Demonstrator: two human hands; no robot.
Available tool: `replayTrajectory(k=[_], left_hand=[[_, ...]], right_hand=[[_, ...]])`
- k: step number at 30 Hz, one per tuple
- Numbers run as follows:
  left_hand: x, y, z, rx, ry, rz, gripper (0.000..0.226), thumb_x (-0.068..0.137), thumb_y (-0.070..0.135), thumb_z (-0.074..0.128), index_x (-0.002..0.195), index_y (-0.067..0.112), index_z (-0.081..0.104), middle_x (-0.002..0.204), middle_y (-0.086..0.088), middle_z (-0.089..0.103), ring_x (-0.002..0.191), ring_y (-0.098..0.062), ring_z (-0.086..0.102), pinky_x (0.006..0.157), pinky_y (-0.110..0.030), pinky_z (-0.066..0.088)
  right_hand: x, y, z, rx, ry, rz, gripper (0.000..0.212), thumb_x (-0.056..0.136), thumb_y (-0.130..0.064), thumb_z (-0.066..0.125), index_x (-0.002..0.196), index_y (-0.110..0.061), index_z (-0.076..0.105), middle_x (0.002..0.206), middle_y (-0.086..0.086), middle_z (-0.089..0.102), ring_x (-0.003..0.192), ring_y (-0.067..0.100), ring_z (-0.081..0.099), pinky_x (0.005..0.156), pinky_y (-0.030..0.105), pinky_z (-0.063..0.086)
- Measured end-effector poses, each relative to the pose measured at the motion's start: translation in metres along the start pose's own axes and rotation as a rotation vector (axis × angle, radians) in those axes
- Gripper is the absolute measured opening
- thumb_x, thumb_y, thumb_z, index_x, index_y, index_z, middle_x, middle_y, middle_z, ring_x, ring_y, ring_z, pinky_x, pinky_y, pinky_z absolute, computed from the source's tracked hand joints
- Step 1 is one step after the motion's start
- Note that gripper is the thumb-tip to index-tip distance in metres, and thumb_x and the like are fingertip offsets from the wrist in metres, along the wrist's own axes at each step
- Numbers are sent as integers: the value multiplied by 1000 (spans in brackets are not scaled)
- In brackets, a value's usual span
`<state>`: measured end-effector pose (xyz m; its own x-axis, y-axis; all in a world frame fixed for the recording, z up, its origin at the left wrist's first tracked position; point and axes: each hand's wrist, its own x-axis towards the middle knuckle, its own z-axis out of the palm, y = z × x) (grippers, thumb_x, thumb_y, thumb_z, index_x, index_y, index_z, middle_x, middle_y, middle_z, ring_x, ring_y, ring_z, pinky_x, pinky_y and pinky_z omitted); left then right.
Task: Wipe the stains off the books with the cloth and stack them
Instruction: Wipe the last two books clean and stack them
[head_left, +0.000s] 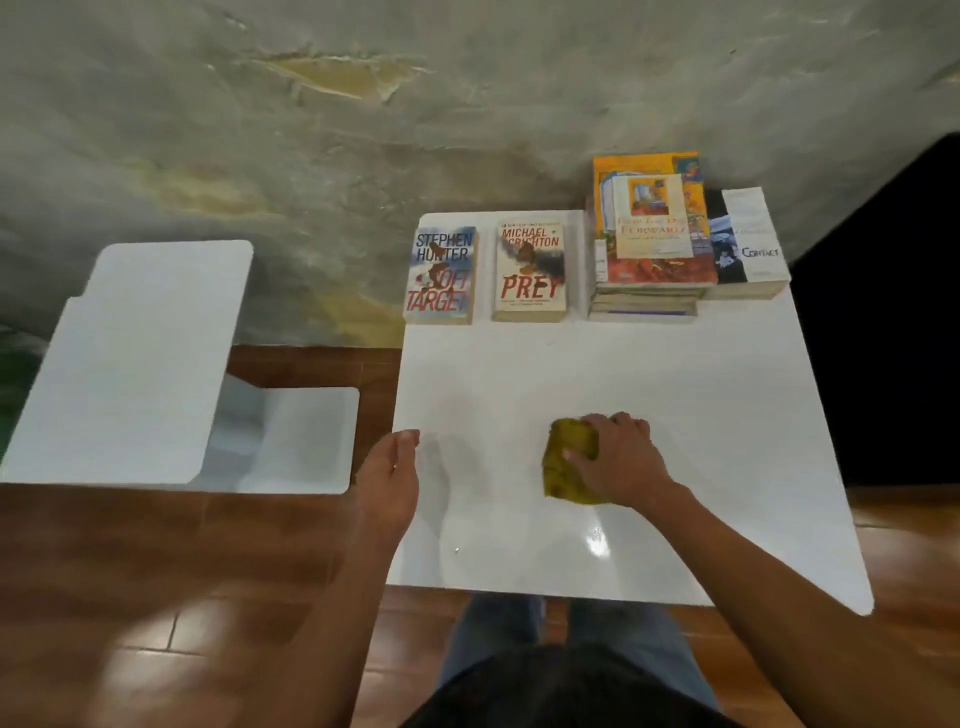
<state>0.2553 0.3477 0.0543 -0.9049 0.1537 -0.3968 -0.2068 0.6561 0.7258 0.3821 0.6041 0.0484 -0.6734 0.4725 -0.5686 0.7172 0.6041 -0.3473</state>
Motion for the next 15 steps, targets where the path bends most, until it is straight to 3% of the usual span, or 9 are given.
replayTrajectory(k=[5, 8, 11, 13, 15], left_hand=[[-30, -78, -15, 266, 63, -217, 46, 98, 44, 40, 113, 10, 67, 113, -9, 68, 108, -30, 62, 98, -42, 50], [-58, -85, -17, 134, 13, -367, 32, 105, 38, 40, 108, 14, 61, 104, -6, 64, 102, -26, 59, 91, -37, 46], [-81, -78, -16, -75, 17, -347, 35, 106, 20, 40, 76, 14, 55, 71, -3, 53, 78, -23, 55, 71, -39, 44], [-83, -84, -15, -271, 61, -395, 36, 106, 21, 40, 76, 14, 59, 75, -4, 59, 80, -25, 59, 74, -40, 50], [-84, -93, -15, -486, 64, -510, 39, 108, 33, 36, 100, 14, 69, 98, -7, 71, 97, -24, 67, 89, -41, 56]], right_hand=[[-27, -10, 16, 154, 143, -73, 44, 88, -39, 70, 123, -19, 54, 114, 2, 53, 102, 22, 56, 87, 35, 51], [-49, -21, 32, -10, 90, -199, 39, 88, -40, 68, 118, -19, 53, 109, 0, 54, 93, 20, 56, 80, 34, 51], [-64, -29, 63, -134, 11, -336, 35, 89, -33, 65, 118, -17, 53, 114, 3, 57, 96, 23, 56, 78, 33, 49], [-69, -37, 85, -147, -8, -386, 33, 90, -27, 63, 119, -14, 54, 114, 5, 59, 98, 24, 56, 80, 32, 46], [-74, -51, 103, -122, -30, -421, 33, 91, -27, 61, 120, -12, 54, 114, 7, 60, 99, 25, 57, 83, 33, 47]])
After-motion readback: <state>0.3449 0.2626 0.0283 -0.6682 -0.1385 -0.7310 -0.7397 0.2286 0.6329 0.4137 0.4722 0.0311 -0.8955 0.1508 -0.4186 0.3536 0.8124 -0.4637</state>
